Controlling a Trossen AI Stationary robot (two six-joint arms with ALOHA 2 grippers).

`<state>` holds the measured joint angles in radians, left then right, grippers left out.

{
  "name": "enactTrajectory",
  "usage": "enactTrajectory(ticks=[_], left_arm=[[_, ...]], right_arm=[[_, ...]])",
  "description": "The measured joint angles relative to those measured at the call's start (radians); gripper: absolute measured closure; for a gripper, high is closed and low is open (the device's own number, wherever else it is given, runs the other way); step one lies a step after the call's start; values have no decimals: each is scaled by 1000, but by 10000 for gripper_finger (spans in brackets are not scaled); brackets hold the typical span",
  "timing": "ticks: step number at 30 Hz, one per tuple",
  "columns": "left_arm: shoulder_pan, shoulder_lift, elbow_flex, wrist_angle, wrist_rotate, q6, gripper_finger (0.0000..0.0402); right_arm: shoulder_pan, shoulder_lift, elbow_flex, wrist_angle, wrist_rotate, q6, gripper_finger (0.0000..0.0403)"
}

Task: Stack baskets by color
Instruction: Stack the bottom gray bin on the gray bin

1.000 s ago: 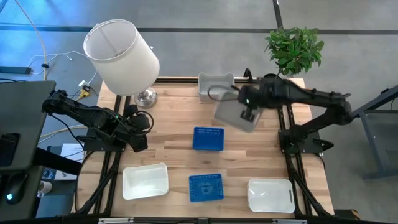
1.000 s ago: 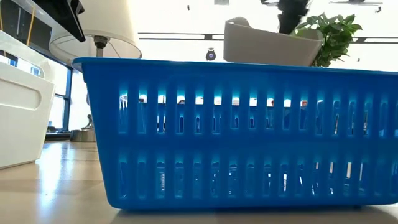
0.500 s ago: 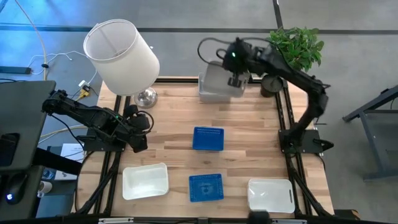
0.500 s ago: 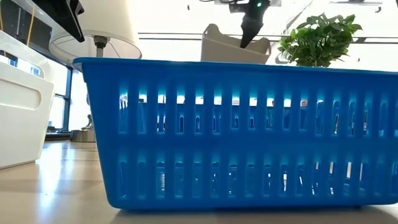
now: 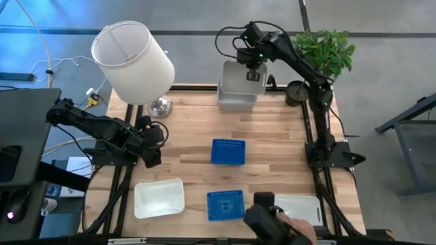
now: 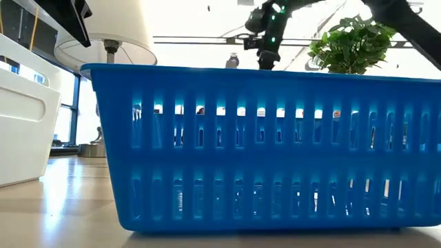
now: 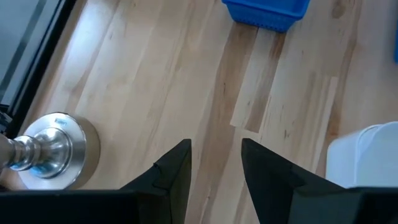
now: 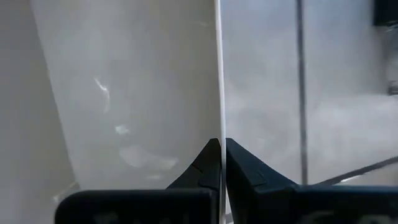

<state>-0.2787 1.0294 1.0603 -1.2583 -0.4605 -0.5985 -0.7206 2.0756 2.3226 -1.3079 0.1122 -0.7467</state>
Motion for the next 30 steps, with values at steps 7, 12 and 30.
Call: enactTrajectory(ticks=[7, 12, 30], left_arm=[[0, 0, 0, 0, 19, -4, 275], [0, 0, 0, 0, 19, -4, 275], [0, 0, 0, 0, 23, -3, 275]], right_arm=[[-41, 81, 20, -20, -71, -21, 403], [-41, 110, 20, -27, -111, -41, 403], [-37, 188, 19, -35, -106, -47, 403]])
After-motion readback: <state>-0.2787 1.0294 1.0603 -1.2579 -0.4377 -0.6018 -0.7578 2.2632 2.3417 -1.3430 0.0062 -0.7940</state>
